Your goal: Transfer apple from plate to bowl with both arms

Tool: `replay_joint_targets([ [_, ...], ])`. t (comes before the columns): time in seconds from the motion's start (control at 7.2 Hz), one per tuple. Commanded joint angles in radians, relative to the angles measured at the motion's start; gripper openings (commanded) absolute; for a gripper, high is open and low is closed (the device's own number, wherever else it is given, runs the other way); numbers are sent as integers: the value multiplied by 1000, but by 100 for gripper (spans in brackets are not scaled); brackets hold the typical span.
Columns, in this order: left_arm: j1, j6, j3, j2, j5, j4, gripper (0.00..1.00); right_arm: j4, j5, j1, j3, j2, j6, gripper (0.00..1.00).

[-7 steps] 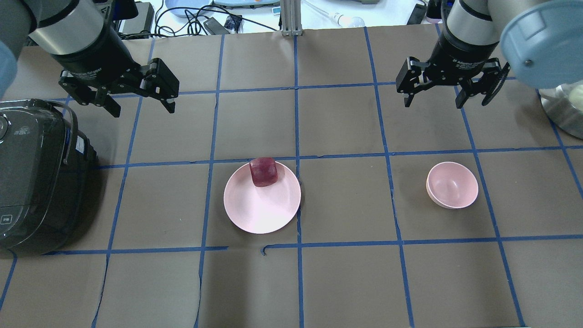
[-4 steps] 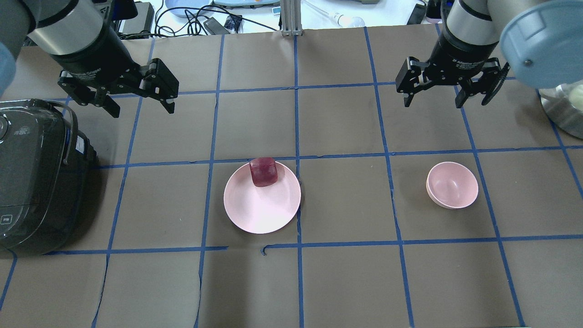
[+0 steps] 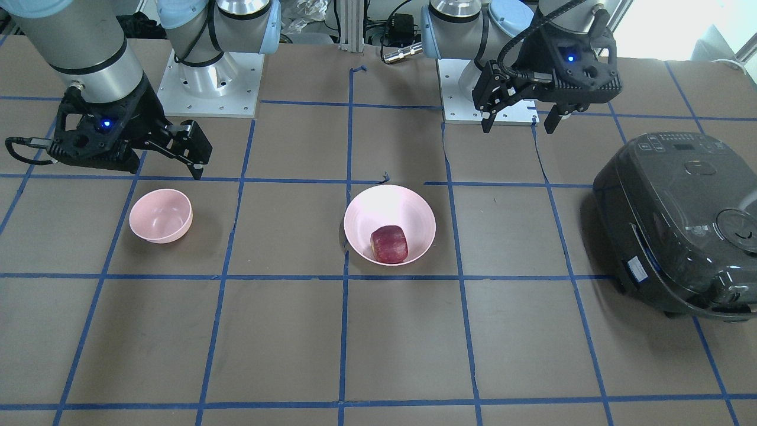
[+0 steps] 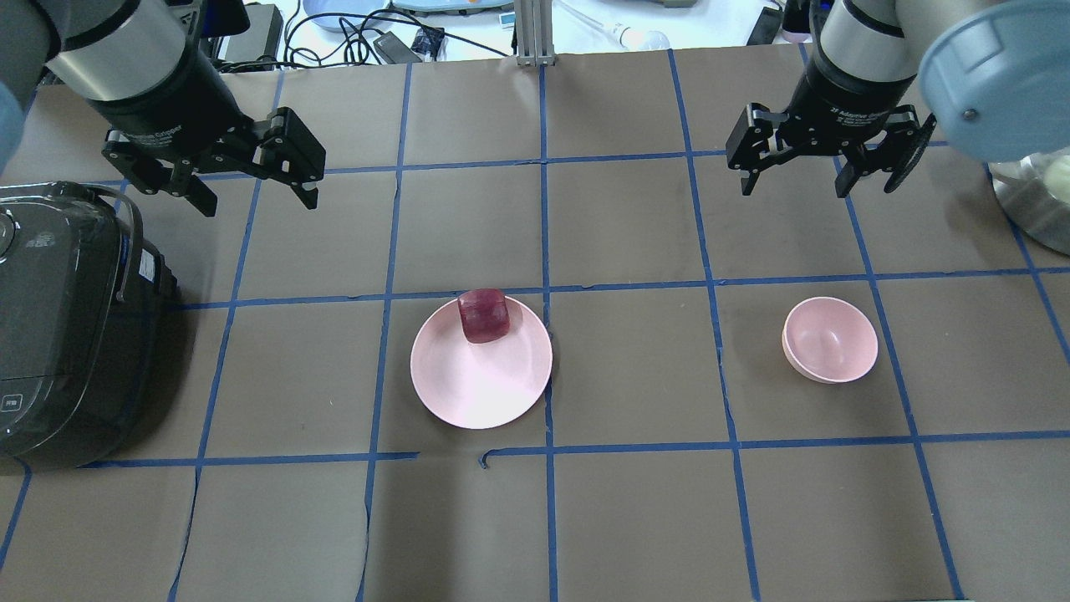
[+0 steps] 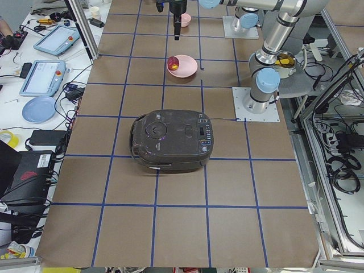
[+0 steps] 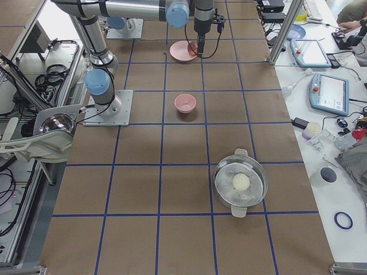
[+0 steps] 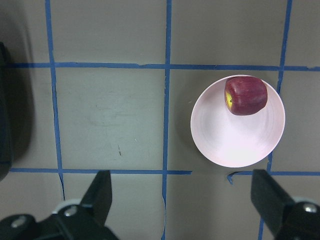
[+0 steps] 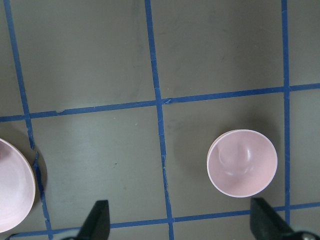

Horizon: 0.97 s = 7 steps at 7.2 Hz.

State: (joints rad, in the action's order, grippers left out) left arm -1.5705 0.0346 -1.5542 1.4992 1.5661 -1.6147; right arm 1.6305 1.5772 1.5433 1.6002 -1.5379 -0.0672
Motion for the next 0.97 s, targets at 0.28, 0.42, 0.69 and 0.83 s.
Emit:
replay_joint_targets([
  [0.28,-2,1,-1,-2,-1,-1,100,-17,1,3,3,-2,9,100],
  [0.42,-2,1,-1,-2,-1,-1,100,-17,1,3,4,-2,9,100],
  [0.69,-3,1,0,-1,0,-1,100,-17,1,30,3,-1,9,100],
  [0.83,-3,-1,2,1,0,-1,100,-15,0,37,3,4,10,100],
])
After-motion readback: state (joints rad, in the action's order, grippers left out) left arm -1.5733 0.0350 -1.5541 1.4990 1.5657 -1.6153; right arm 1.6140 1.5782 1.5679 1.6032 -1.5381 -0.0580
